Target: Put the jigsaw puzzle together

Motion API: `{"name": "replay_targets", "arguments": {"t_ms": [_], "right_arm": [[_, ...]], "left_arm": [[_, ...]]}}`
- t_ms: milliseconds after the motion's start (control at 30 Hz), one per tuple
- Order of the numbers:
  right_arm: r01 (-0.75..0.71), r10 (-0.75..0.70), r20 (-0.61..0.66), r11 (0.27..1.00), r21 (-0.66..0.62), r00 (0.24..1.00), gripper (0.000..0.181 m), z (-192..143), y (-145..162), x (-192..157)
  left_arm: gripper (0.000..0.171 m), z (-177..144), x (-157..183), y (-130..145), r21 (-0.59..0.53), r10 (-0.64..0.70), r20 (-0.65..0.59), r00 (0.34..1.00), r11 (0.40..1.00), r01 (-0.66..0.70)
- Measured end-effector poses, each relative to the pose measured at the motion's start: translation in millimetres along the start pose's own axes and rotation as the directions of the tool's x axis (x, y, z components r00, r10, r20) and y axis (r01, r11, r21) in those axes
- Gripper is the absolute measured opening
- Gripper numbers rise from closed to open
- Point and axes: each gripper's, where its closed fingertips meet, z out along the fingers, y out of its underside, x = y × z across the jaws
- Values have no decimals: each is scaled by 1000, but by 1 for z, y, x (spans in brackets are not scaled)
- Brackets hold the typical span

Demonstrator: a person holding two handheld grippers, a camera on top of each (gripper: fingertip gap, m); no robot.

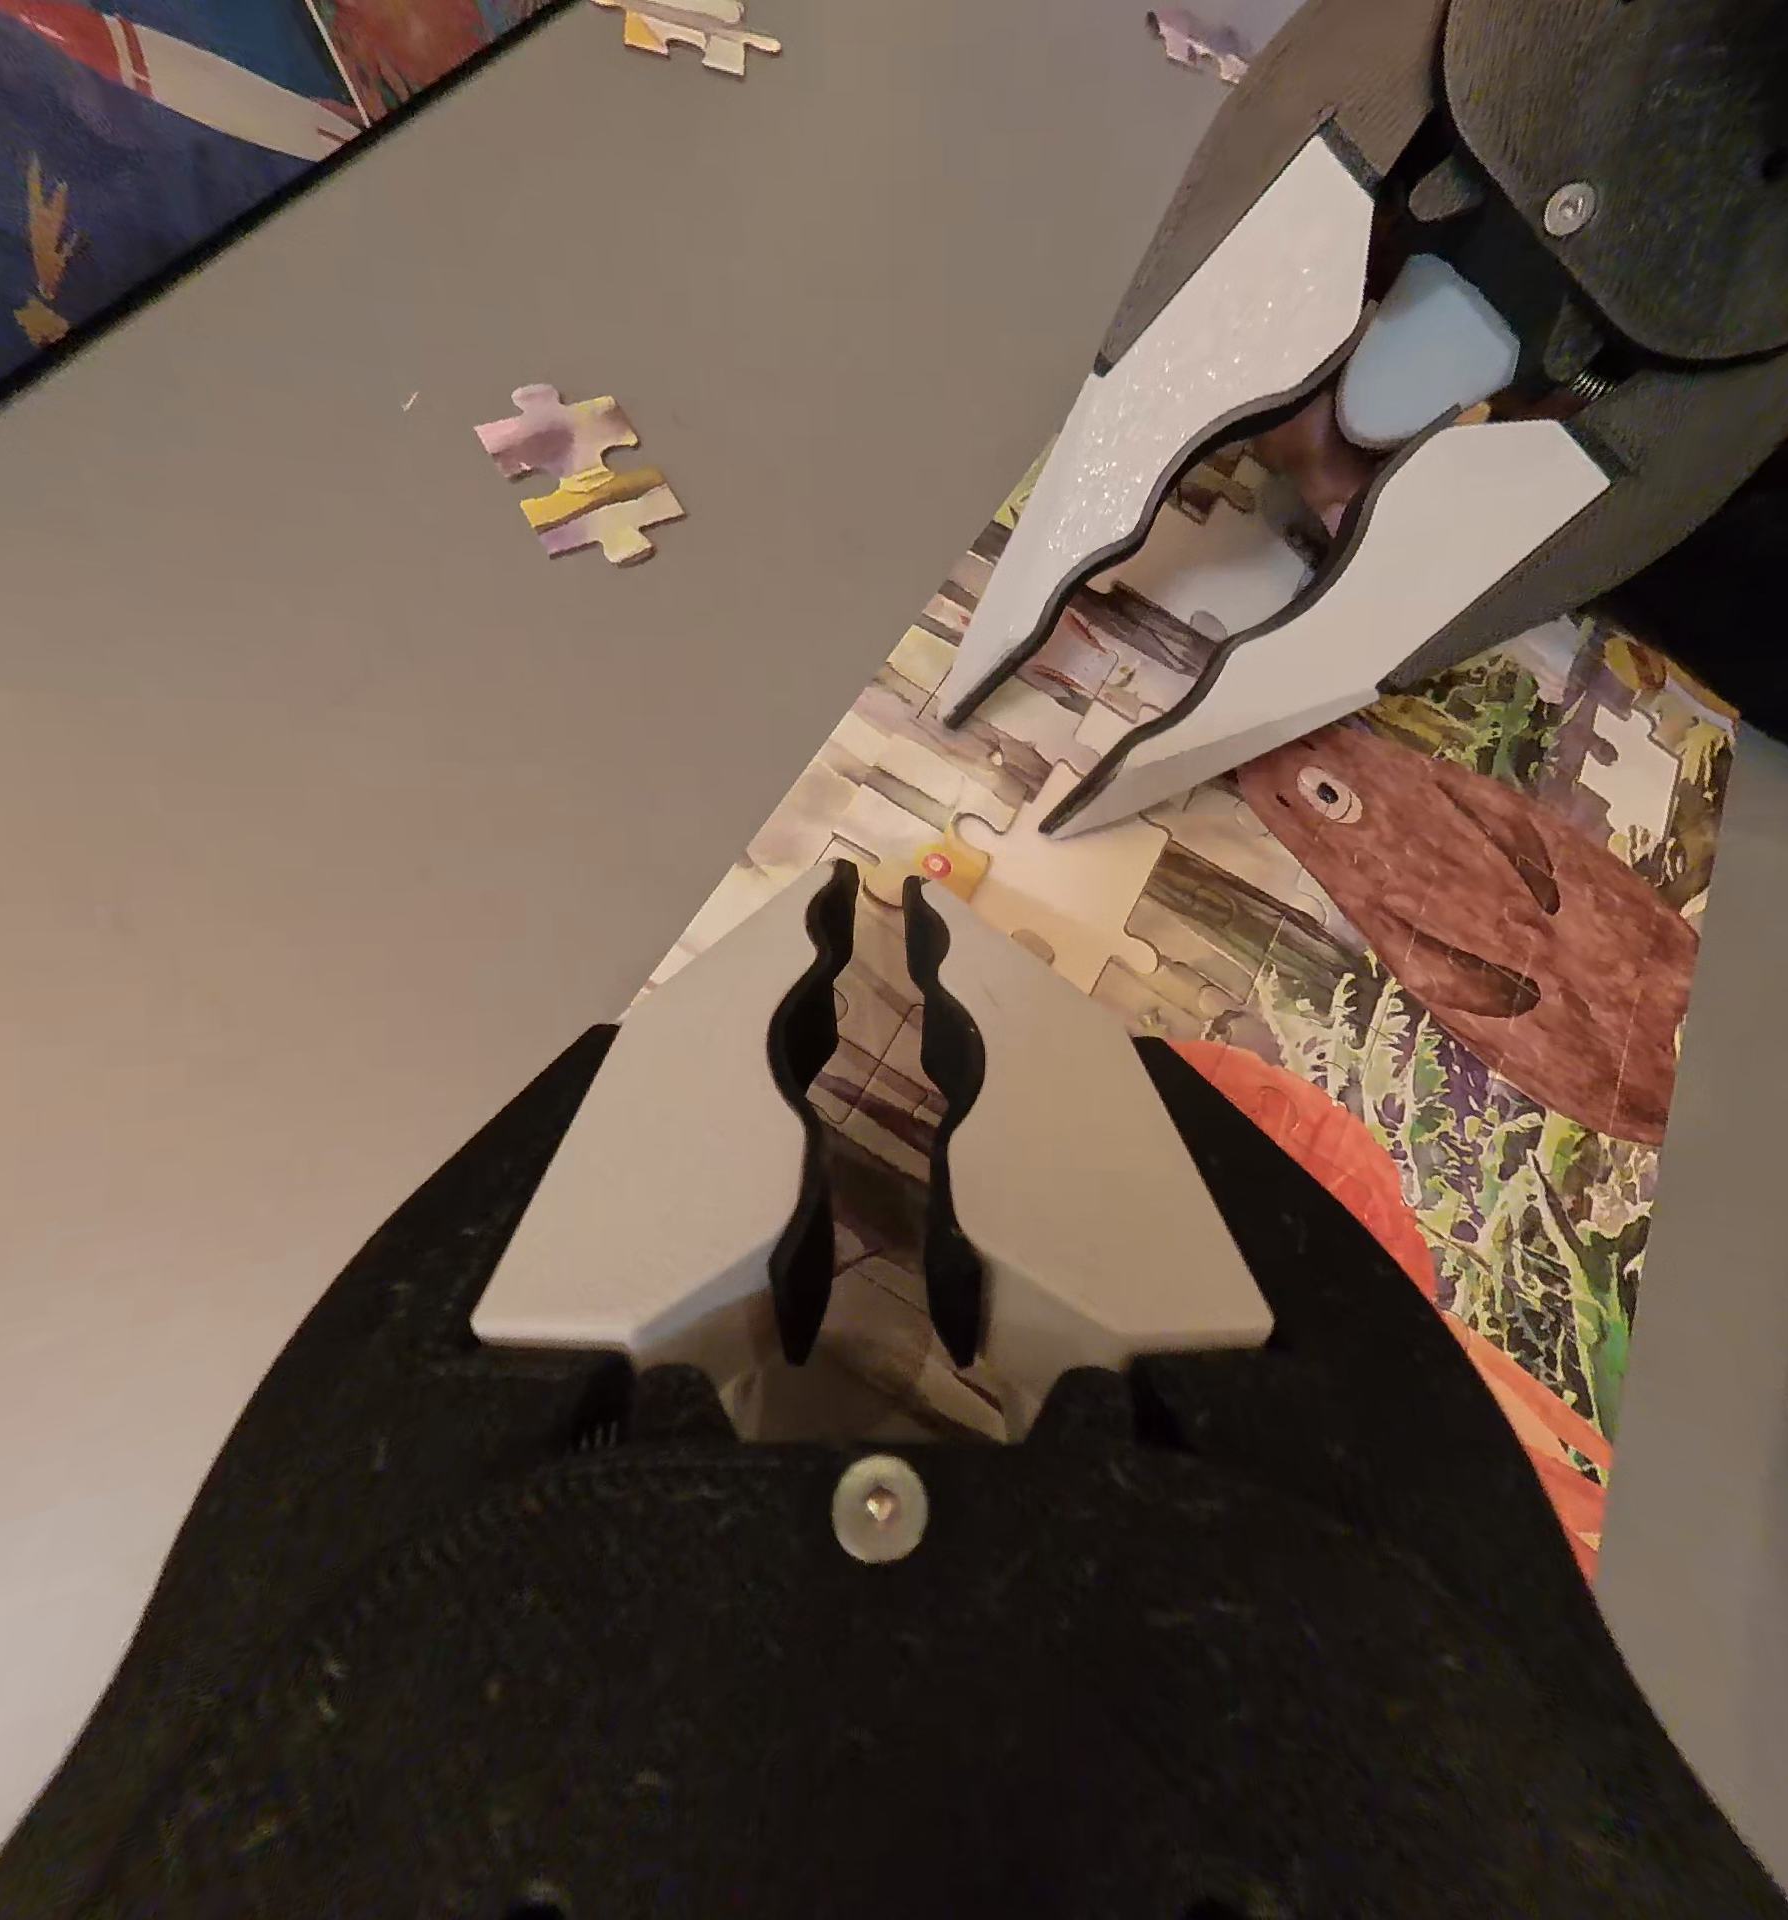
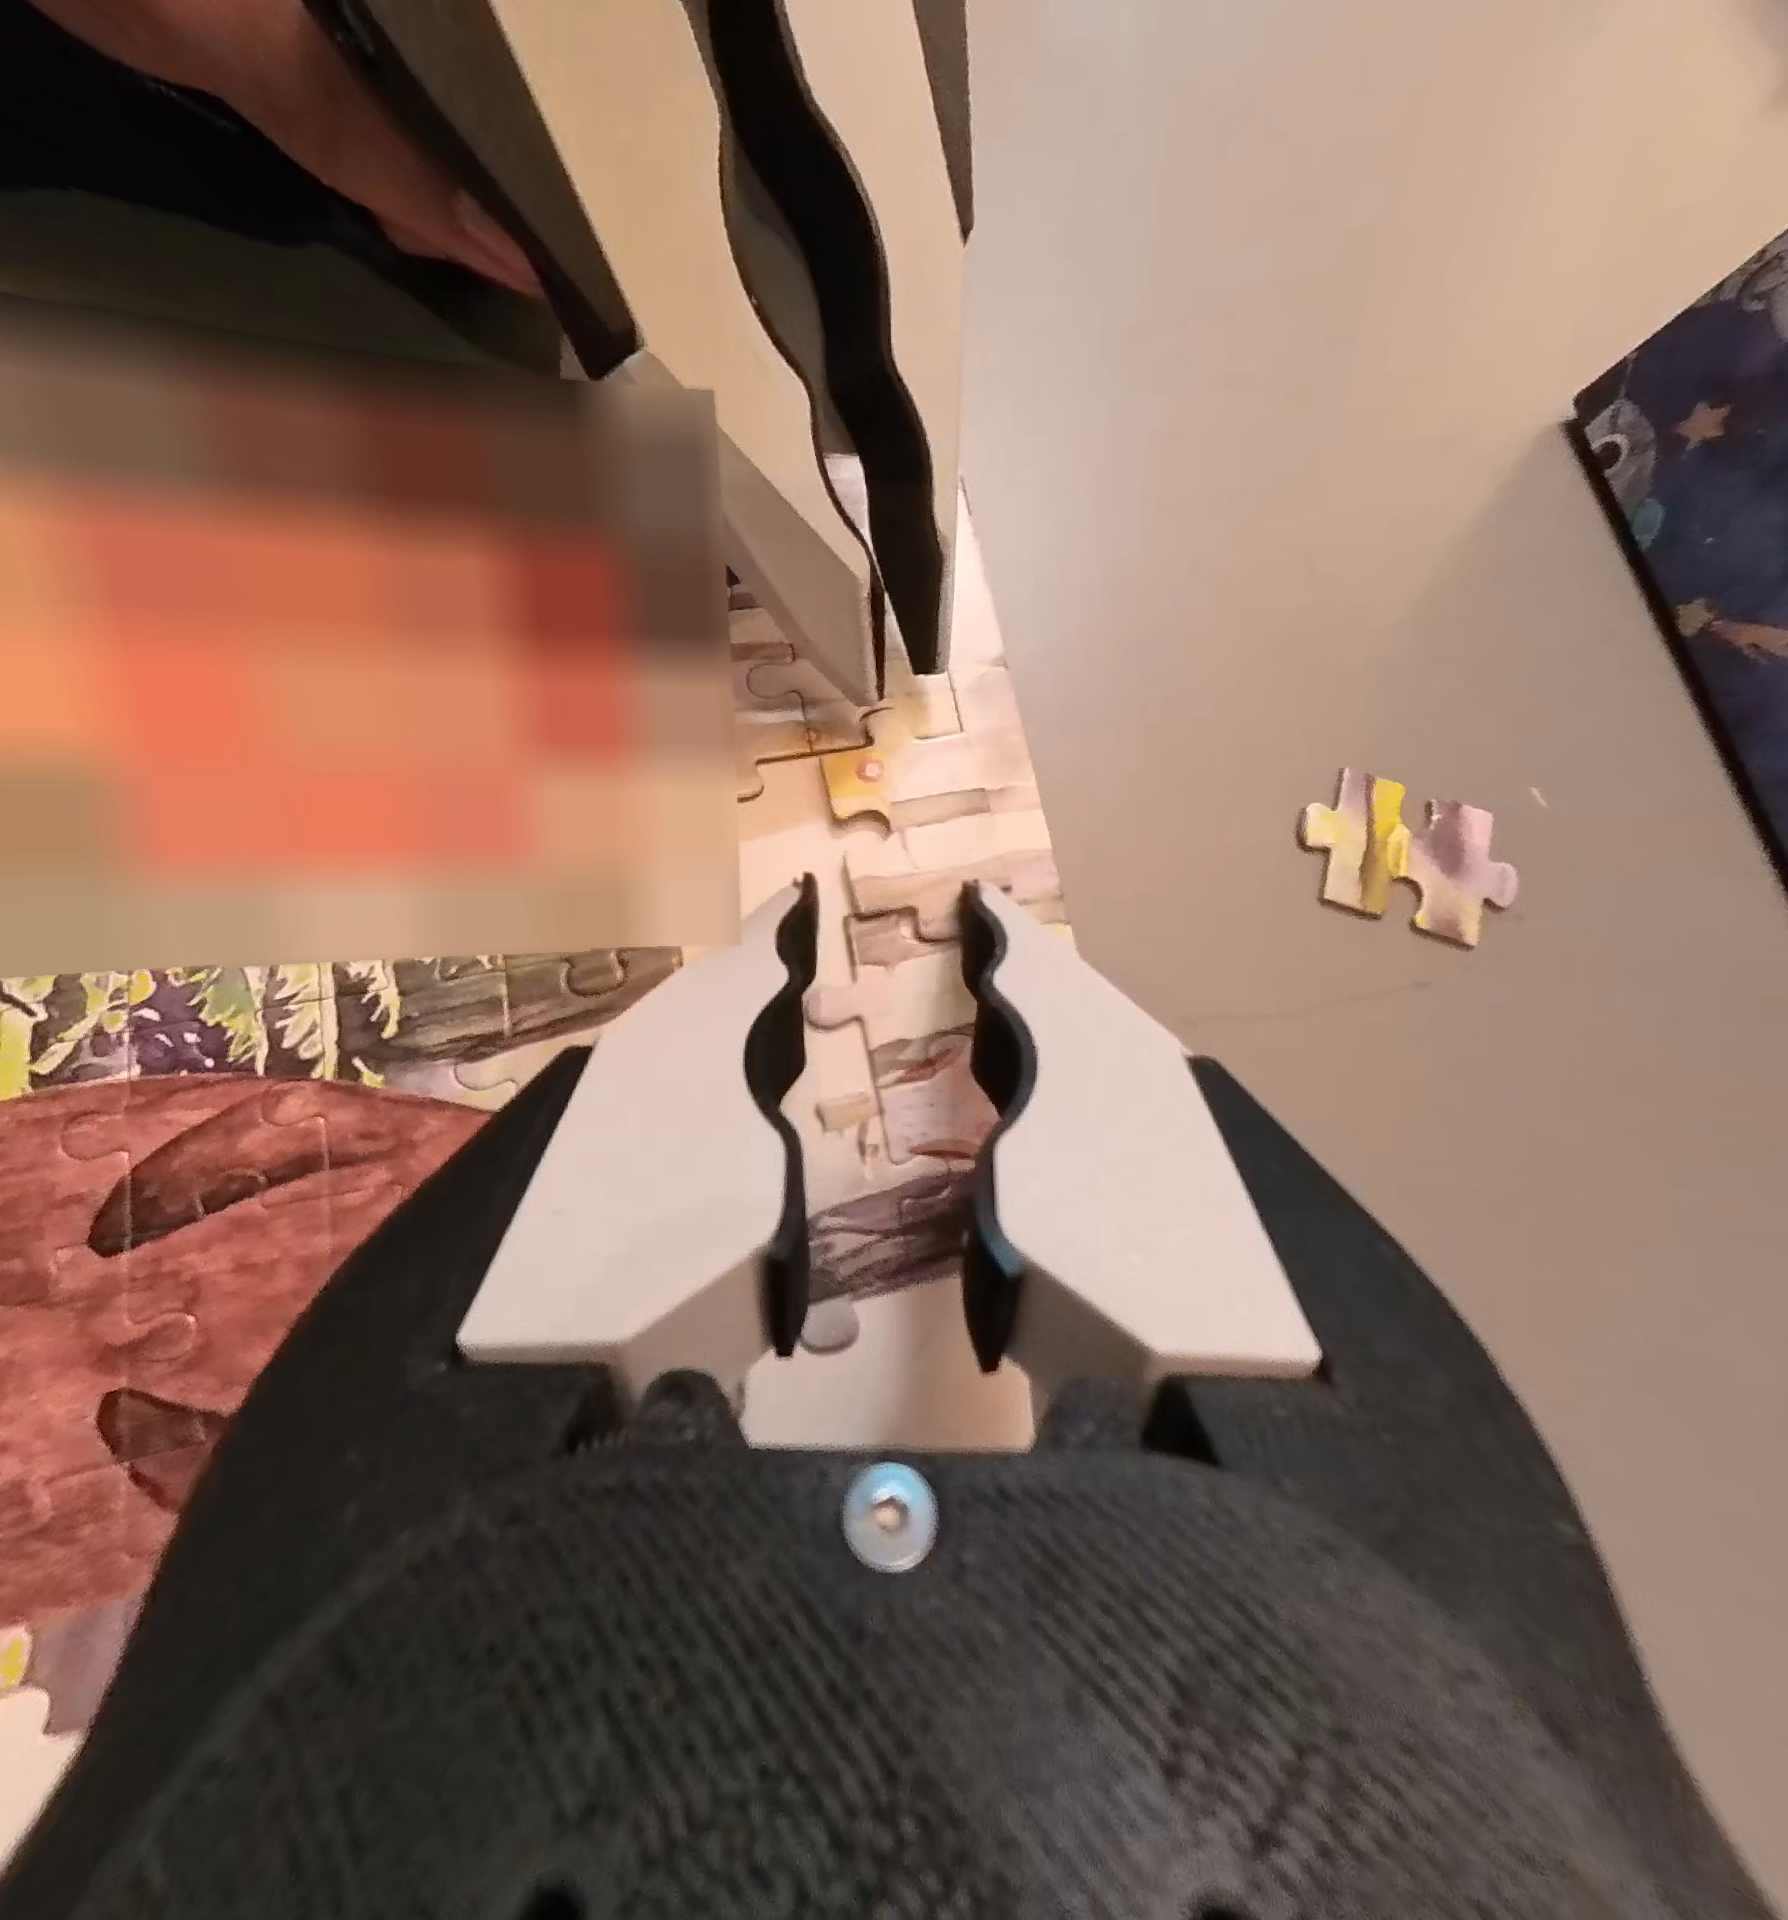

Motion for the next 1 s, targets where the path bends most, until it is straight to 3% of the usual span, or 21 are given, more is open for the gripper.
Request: {"name": "replay_targets", "arguments": {"t_ms": [300, 1000], "right_arm": [[9, -9, 26, 1000, -2, 1000, 27, 2, -3, -8], [27, -28, -62, 1000, -12, 998, 26, -4, -1, 7]], "left_arm": [[6, 0, -3, 0, 1, -12, 5, 1000, 1000, 12], [5, 0, -8, 7, -46, 39, 59, 998, 998, -36]]}}
